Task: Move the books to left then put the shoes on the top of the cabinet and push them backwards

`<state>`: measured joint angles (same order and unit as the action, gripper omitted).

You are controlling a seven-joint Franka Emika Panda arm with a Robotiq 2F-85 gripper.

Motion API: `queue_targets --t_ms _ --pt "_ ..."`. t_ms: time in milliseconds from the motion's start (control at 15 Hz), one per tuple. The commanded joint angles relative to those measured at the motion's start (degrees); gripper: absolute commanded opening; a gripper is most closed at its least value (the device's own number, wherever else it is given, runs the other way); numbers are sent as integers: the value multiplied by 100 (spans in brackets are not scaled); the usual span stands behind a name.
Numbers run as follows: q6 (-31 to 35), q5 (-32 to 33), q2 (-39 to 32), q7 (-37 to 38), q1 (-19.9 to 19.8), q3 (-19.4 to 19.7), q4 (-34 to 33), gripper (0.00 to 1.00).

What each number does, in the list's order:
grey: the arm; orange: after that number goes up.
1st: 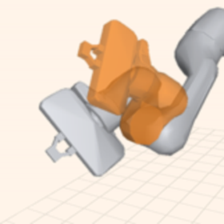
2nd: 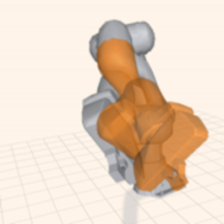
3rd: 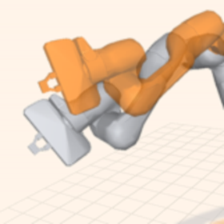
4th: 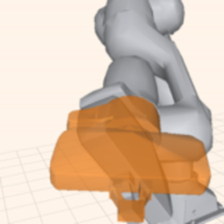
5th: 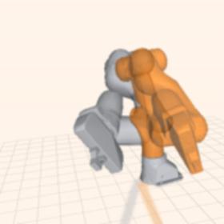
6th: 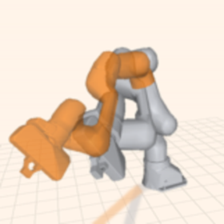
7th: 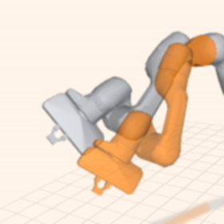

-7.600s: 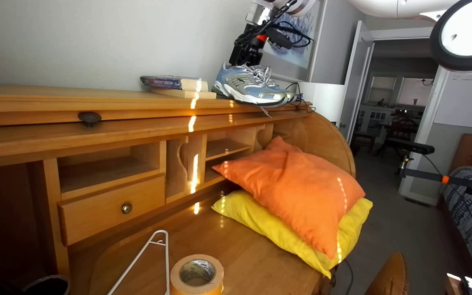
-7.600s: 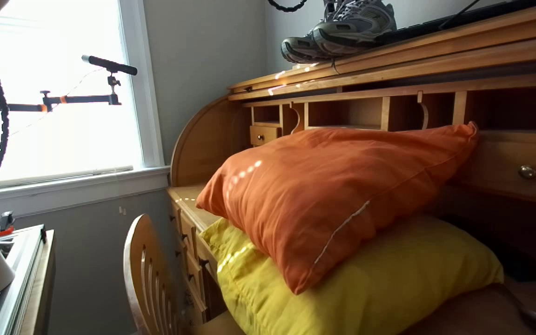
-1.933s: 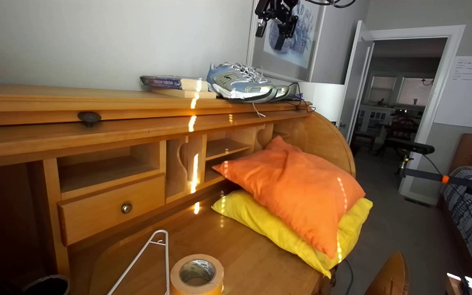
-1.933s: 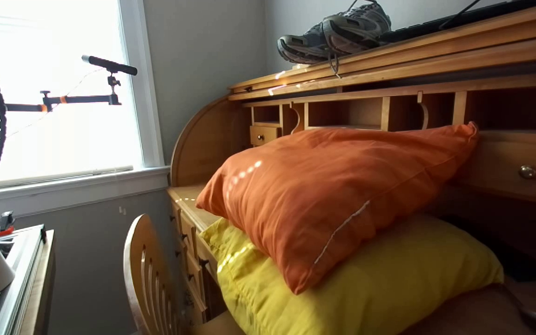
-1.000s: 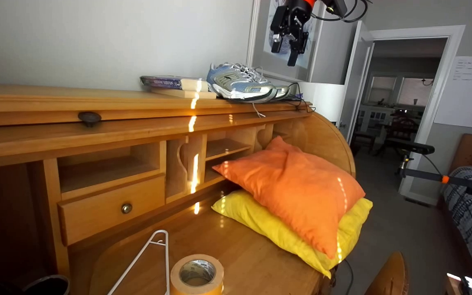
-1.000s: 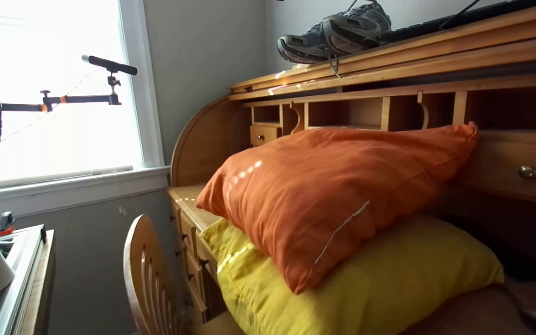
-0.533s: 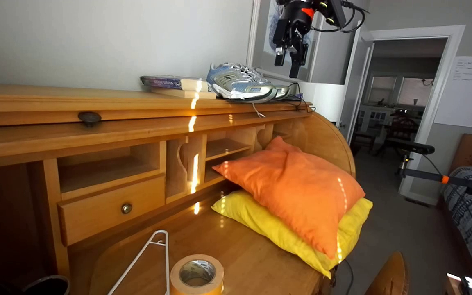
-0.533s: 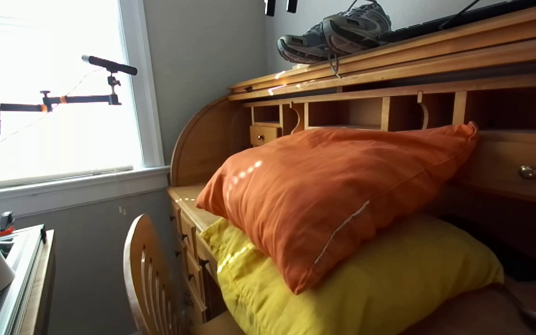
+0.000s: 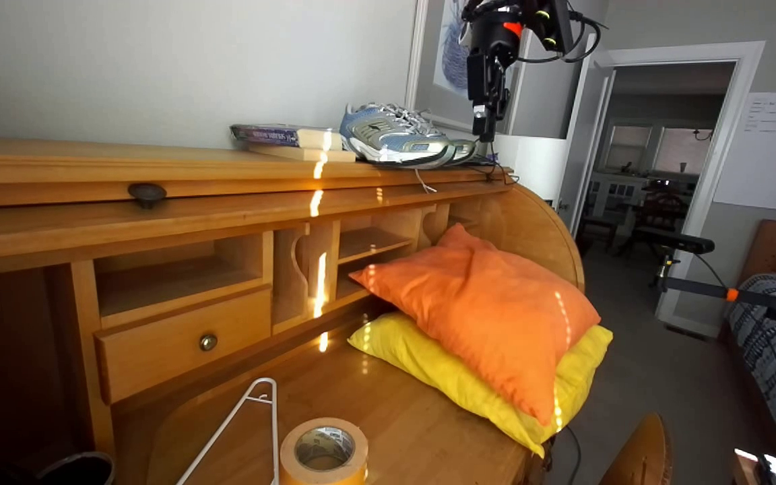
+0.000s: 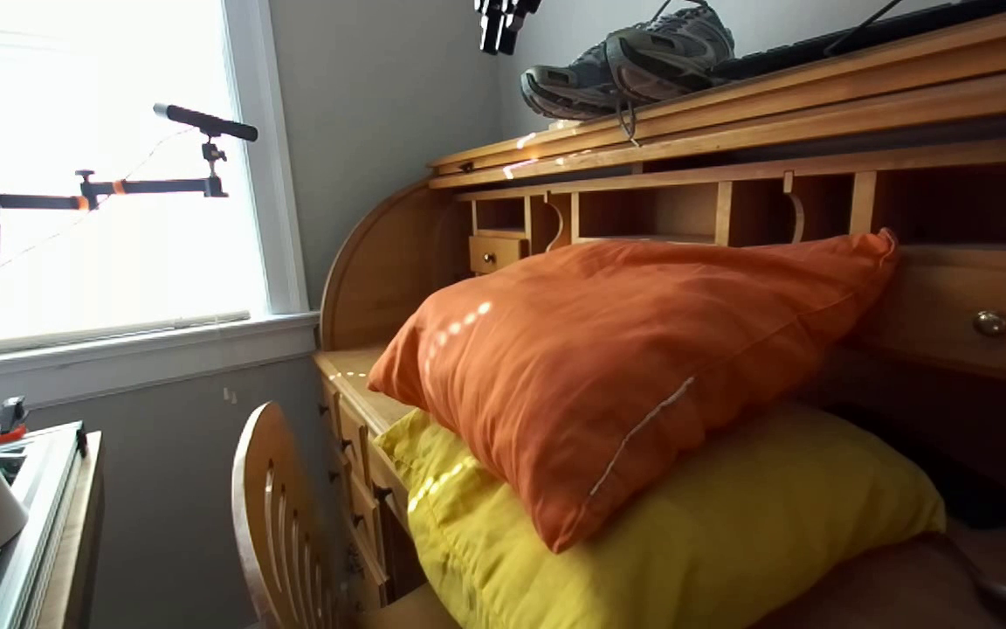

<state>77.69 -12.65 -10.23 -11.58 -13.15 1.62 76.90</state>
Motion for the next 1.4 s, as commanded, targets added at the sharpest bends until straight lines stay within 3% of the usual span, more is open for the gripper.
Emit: queue_targets --t_ms 0,67,667,1333 --pt "-182 41 85 -311 1 -29 173 4" --pt "-166 65 66 -362 3 -33 169 0" --pt "-62 267 -163 -819 272 119 157 0" --pt "1073 495 -360 -965 314 35 189 0"
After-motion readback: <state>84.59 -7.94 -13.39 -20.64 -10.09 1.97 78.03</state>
